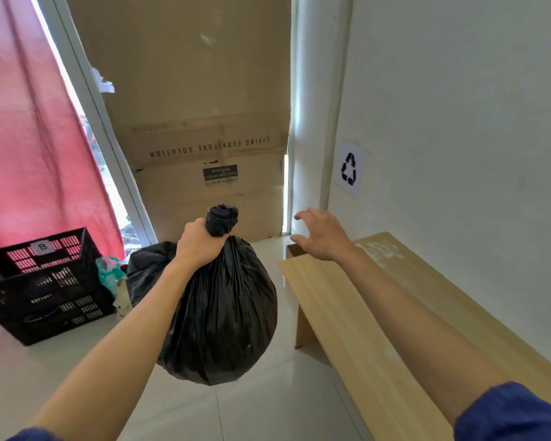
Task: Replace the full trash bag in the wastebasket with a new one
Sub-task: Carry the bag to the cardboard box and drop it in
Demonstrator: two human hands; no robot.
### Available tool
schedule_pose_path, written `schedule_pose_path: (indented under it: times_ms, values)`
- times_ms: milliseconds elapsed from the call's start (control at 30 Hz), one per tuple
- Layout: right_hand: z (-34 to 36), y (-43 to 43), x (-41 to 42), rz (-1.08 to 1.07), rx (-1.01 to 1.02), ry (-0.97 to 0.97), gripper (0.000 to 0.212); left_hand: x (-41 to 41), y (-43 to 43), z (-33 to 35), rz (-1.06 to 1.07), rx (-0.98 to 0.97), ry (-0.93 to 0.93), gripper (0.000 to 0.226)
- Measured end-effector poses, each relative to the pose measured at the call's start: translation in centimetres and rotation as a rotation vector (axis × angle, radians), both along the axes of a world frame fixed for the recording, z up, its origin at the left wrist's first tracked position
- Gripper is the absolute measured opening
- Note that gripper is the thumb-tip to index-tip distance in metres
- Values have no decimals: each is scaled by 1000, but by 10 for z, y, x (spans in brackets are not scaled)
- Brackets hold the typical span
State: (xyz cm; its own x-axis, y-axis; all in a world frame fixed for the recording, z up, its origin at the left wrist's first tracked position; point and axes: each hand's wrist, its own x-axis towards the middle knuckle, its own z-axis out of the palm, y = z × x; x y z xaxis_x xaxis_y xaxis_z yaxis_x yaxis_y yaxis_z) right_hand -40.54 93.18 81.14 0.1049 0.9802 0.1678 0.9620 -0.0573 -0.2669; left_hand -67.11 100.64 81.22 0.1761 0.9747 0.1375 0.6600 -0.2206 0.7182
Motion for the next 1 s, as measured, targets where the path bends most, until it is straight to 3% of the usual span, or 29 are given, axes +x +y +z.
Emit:
schedule_pose_path:
  times_ms: [300, 600, 1000]
  values:
    - [-5, 198, 15, 17, -15, 21, 53, 37, 203, -13, -55, -16, -12, 47]
    - [-31, 376, 71, -168, -65, 33, 56, 102, 421, -39, -202, -96, -34, 51]
    - [-114, 507, 196, -481, -115, 145, 58, 274, 620, -108, -486, -102, -3, 55]
